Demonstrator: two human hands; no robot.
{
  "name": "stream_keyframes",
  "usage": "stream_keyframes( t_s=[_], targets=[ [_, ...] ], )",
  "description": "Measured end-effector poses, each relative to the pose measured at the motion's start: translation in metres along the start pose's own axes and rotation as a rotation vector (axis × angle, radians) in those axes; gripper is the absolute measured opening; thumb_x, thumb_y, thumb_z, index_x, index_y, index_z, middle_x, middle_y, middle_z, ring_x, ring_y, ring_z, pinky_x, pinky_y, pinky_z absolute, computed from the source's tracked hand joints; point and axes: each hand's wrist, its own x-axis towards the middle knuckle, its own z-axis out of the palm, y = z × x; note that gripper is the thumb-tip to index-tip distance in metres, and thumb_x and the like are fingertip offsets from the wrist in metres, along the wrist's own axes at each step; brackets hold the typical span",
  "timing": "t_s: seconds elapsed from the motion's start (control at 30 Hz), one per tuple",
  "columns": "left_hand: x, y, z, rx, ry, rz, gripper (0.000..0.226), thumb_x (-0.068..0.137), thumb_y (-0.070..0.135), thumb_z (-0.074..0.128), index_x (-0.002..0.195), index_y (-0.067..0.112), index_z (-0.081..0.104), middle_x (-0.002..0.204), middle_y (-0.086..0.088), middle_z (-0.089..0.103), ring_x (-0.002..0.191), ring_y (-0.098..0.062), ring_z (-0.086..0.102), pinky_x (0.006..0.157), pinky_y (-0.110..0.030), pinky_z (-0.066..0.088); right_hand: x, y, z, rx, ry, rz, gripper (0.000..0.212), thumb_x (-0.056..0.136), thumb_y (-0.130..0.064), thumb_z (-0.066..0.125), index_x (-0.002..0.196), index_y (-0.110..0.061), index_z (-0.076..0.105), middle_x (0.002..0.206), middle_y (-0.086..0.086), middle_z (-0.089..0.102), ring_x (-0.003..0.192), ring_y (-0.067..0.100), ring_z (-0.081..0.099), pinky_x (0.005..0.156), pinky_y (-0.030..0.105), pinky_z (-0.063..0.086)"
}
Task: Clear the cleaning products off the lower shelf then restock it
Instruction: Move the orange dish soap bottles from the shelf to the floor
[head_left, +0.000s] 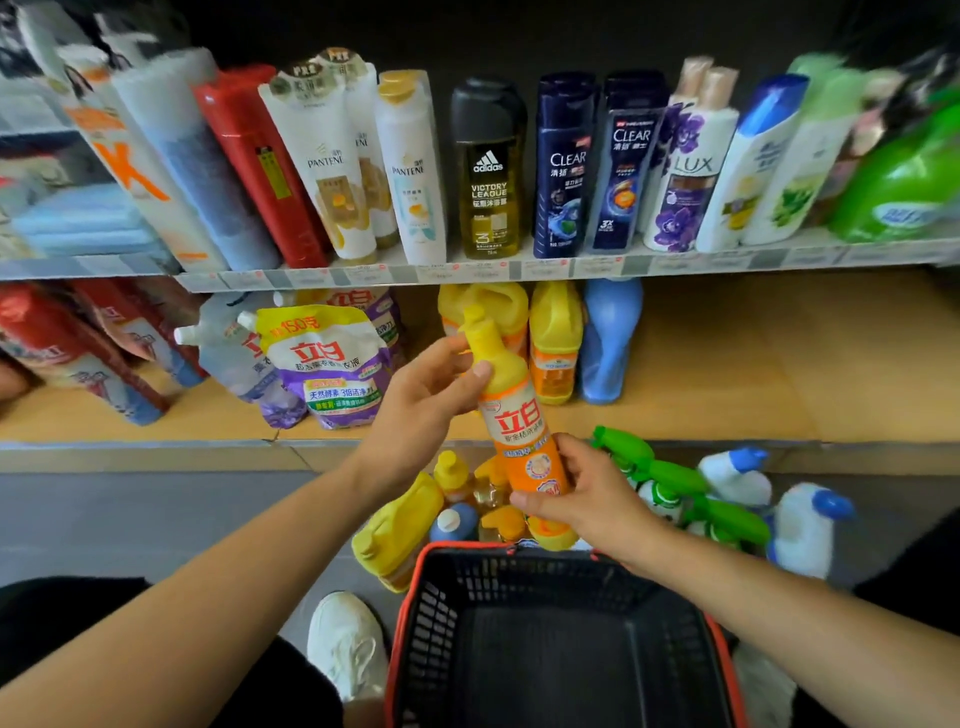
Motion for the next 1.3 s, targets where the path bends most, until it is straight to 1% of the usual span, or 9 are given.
stream_keyframes(
  t_s=[0.13,0.23,0.4,0.63,0.83,0.9,1.03,1.2,1.3],
  targets=[
    [0.01,-0.007,0.0,-0.001,0.025,0.046,0.047,0.095,0.019,0.062,0.141,0.02,0.054,0.124,-0.029,0.063,0.118,-0.045,0.06,0.097,-0.052,0.055,0.004,0.007,-0.006,-0.009,-0.062,0.03,0.055,0.074,-0.022,0.09,0.122,-0.024,0.064,0.112,-0.005,0.075,0.103,0.014,0.072,0.094,0.045,0.058],
    [0.016,-0.008,-0.001,0.052,0.024,0.069,0.036,0.094,0.018,0.063,0.129,0.009,0.062,0.118,-0.022,0.068,0.111,-0.037,0.066,0.091,-0.045,0.057,0.006,0.011,-0.007,-0.026,-0.09,0.046,0.054,0.074,-0.019,0.089,0.121,-0.025,0.064,0.112,-0.005,0.076,0.104,0.014,0.072,0.094,0.044,0.058],
    [0.022,-0.008,-0.003,0.055,0.043,0.037,0.021,0.098,0.03,0.058,0.113,0.021,0.071,0.111,-0.009,0.073,0.105,-0.021,0.068,0.086,-0.033,0.057,0.009,0.013,-0.009,-0.006,-0.108,0.06,0.046,0.074,-0.013,0.089,0.112,-0.027,0.066,0.108,-0.005,0.077,0.102,0.014,0.073,0.091,0.038,0.059],
    [0.025,-0.007,-0.014,-0.092,-0.084,-0.11,0.032,0.105,0.034,0.042,0.118,0.029,0.07,0.118,-0.002,0.072,0.114,-0.02,0.066,0.096,-0.038,0.051,0.007,0.008,-0.019,0.087,-0.235,0.139,0.045,0.082,-0.009,0.081,0.123,-0.017,0.064,0.115,0.001,0.075,0.109,0.017,0.07,0.096,0.036,0.057],
    [0.02,-0.007,-0.01,0.084,0.063,0.034,0.028,0.097,0.022,0.063,0.124,0.017,0.068,0.114,-0.003,0.076,0.107,-0.013,0.071,0.079,-0.022,0.056,0.008,0.006,-0.017,-0.003,-0.145,0.067,0.046,0.078,-0.015,0.085,0.119,-0.023,0.066,0.111,-0.001,0.076,0.104,0.017,0.072,0.095,0.044,0.058],
    [0.019,-0.009,-0.009,0.15,0.121,0.051,0.029,0.098,0.016,0.063,0.127,0.014,0.065,0.114,-0.003,0.076,0.108,-0.014,0.071,0.082,-0.028,0.06,0.008,0.007,-0.017,-0.097,-0.073,0.016,0.05,0.073,-0.022,0.09,0.117,-0.023,0.067,0.108,-0.001,0.076,0.101,0.018,0.073,0.092,0.047,0.058],
    [0.016,-0.01,-0.009,0.216,0.149,0.079,0.027,0.095,0.018,0.068,0.121,0.01,0.07,0.108,-0.012,0.075,0.104,-0.034,0.069,0.089,-0.052,0.059,0.009,0.011,-0.018,-0.253,0.044,-0.044,0.059,0.062,-0.031,0.095,0.11,-0.021,0.063,0.103,-0.003,0.074,0.093,0.015,0.072,0.086,0.048,0.058],
    [0.017,-0.009,-0.008,0.151,0.172,0.092,0.025,0.099,0.019,0.062,0.121,0.013,0.072,0.11,-0.003,0.077,0.103,-0.019,0.072,0.08,-0.03,0.06,0.01,0.009,-0.019,-0.252,0.099,-0.057,0.064,0.061,-0.029,0.096,0.112,-0.025,0.057,0.106,-0.004,0.071,0.093,0.01,0.07,0.083,0.039,0.059],
    [0.023,-0.011,-0.016,0.118,0.163,0.036,0.029,0.101,0.021,0.06,0.13,0.021,0.065,0.105,0.005,0.075,0.097,-0.01,0.071,0.076,-0.023,0.056,0.011,0.003,-0.02,-0.159,0.133,-0.047,0.062,0.061,-0.027,0.096,0.106,-0.027,0.054,0.103,-0.005,0.072,0.083,0.005,0.071,0.073,0.029,0.059]
  ],
)
